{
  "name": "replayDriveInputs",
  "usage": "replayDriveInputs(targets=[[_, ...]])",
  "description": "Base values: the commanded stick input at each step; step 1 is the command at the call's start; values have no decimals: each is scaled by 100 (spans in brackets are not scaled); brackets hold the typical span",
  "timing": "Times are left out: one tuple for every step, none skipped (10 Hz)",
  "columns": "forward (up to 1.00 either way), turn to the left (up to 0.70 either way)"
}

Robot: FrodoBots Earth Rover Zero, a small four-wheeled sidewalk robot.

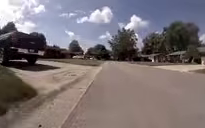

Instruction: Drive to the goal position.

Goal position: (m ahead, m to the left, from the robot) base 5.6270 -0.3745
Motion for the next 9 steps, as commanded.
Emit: replayDriveInputs(targets=[[100,0],[100,0],[100,0],[100,0],[100,0],[100,0],[100,0],[100,0],[100,0]])
